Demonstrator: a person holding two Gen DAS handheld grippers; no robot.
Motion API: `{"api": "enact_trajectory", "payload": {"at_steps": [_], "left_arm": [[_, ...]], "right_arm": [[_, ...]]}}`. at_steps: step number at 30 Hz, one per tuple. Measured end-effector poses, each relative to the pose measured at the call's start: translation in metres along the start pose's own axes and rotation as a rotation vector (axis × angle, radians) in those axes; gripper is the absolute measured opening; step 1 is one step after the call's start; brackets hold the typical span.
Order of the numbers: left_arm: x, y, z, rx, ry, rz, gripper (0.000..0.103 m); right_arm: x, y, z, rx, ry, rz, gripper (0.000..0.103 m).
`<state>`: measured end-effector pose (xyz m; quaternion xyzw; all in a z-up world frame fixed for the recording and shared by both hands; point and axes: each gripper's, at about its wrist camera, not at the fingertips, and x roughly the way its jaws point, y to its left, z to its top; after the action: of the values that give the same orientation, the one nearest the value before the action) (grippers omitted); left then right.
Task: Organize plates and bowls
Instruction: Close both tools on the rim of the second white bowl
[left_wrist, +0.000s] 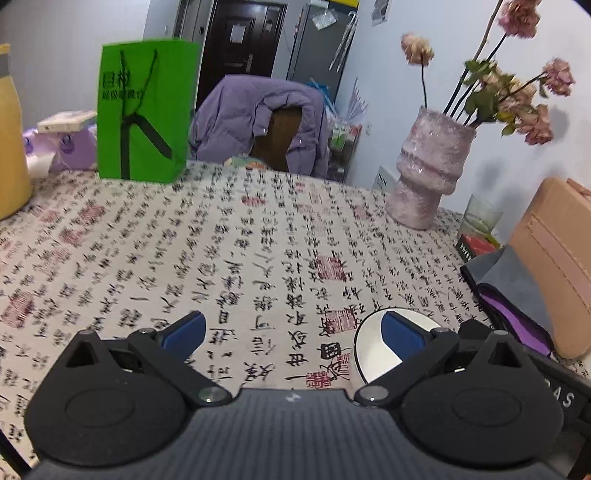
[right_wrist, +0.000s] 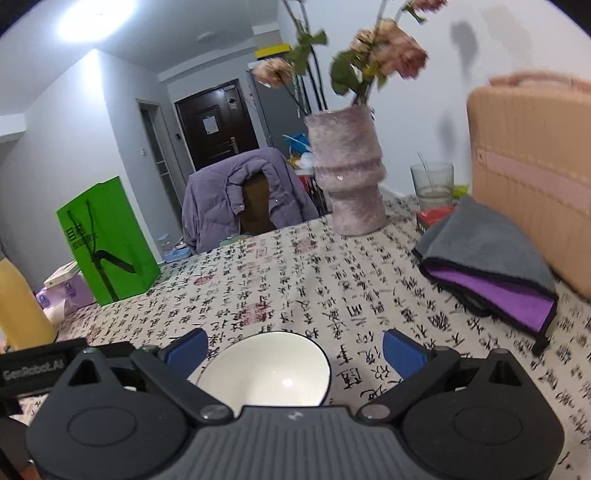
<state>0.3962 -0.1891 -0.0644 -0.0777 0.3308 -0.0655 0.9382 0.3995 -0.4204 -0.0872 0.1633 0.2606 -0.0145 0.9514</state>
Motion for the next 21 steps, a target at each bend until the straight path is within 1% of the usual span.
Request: {"api": "enact_trajectory", "payload": {"at_steps": [4, 7, 9, 10, 12, 13, 15, 16, 17, 18, 19, 20, 21], "left_arm": [[0.022, -0.007, -0.004, 0.015, 0.041, 0.041, 0.103], [0.036, -0.01, -0.007, 0.024, 0.07, 0.054, 0.102], [0.043, -0.013, -0.01, 0.031, 0.098, 0.047, 0.095], [0.046, -0.015, -0.012, 0.036, 0.108, 0.047, 0.093], [0.052, -0.022, -0.015, 0.055, 0.127, 0.046, 0.087], [0.054, -0.025, -0.017, 0.063, 0.135, 0.041, 0.084], [0.058, -0.03, -0.02, 0.073, 0.152, 0.029, 0.072], [0.06, -0.032, -0.022, 0.079, 0.16, 0.024, 0.068], [0.062, -0.034, -0.023, 0.086, 0.168, 0.02, 0.063], [0.063, -0.037, -0.025, 0.094, 0.174, 0.013, 0.056], [0.064, -0.04, -0.026, 0.101, 0.18, 0.007, 0.051], [0.066, -0.042, -0.027, 0.107, 0.184, -0.003, 0.043], [0.066, -0.045, -0.029, 0.115, 0.184, -0.017, 0.035]], "right_arm": [[0.02, -0.01, -0.009, 0.033, 0.046, 0.026, 0.095], [0.033, -0.016, -0.014, 0.054, 0.071, 0.032, 0.09], [0.039, -0.019, -0.017, 0.059, 0.09, 0.026, 0.08], [0.042, -0.02, -0.019, 0.062, 0.102, 0.03, 0.078], [0.047, -0.023, -0.021, 0.072, 0.126, 0.039, 0.065], [0.047, -0.024, -0.022, 0.076, 0.131, 0.044, 0.062], [0.049, -0.024, -0.024, 0.077, 0.14, 0.05, 0.053], [0.051, -0.024, -0.025, 0.074, 0.147, 0.053, 0.051], [0.053, -0.023, -0.026, 0.072, 0.156, 0.056, 0.044], [0.054, -0.023, -0.026, 0.071, 0.166, 0.06, 0.04], [0.057, -0.023, -0.028, 0.068, 0.178, 0.061, 0.034], [0.059, -0.022, -0.029, 0.067, 0.185, 0.064, 0.03], [0.06, -0.022, -0.029, 0.065, 0.188, 0.06, 0.029]]}}
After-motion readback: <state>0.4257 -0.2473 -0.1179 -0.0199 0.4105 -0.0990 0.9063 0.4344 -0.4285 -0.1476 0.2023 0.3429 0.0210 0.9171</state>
